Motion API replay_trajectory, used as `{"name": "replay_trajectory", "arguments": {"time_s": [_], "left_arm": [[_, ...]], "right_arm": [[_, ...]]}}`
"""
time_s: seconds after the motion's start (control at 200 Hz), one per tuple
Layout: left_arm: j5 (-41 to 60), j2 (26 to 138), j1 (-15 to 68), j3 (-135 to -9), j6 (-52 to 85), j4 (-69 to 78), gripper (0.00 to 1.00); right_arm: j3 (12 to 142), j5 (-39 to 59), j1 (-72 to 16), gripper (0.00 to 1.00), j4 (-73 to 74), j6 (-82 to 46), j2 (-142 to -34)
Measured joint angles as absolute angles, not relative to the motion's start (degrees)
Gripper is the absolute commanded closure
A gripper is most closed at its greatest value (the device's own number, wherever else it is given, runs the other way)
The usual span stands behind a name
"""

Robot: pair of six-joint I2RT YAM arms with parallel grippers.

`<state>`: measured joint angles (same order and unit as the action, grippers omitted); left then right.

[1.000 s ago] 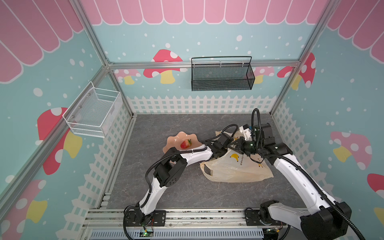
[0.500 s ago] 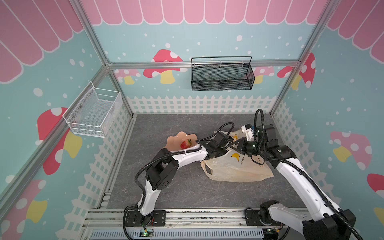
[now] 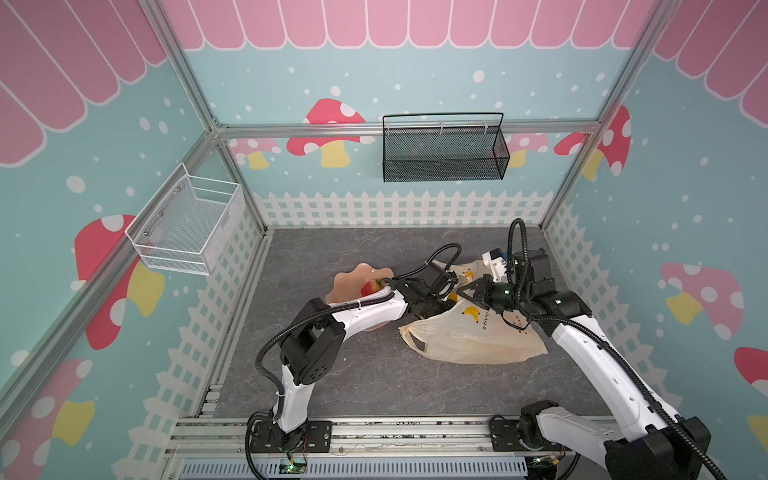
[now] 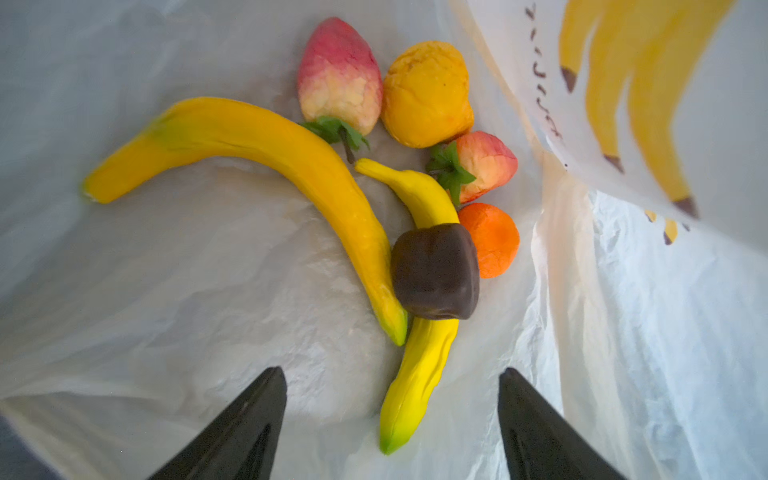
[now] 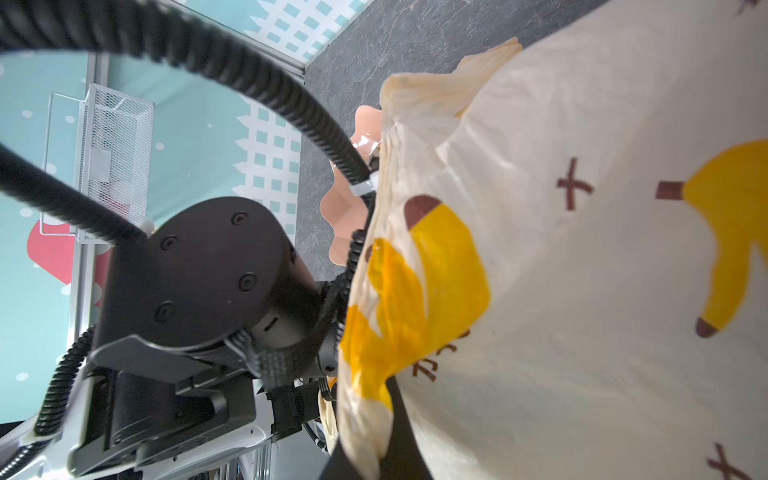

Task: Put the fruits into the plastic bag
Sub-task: 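Lift the open left gripper out of the bag over the bowl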

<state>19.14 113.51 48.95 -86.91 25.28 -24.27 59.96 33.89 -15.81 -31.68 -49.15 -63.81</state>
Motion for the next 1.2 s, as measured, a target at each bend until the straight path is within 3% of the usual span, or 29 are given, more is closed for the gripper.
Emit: {"name": "replay_trajectory", "arguments": {"time_s": [0.685, 1.201], "left_arm": [[-1.17, 106.24, 46.37, -86.24, 23.92, -38.7, 0.2], [-4.91, 97.73, 31.94, -82.21, 14.94, -42.04, 0.2]], "right_arm": [[59.96, 33.82, -15.81, 1.0, -31.42, -49.08, -64.53], [59.96, 34.02, -15.81, 1.0, -30.7, -48.34, -65.45]]}}
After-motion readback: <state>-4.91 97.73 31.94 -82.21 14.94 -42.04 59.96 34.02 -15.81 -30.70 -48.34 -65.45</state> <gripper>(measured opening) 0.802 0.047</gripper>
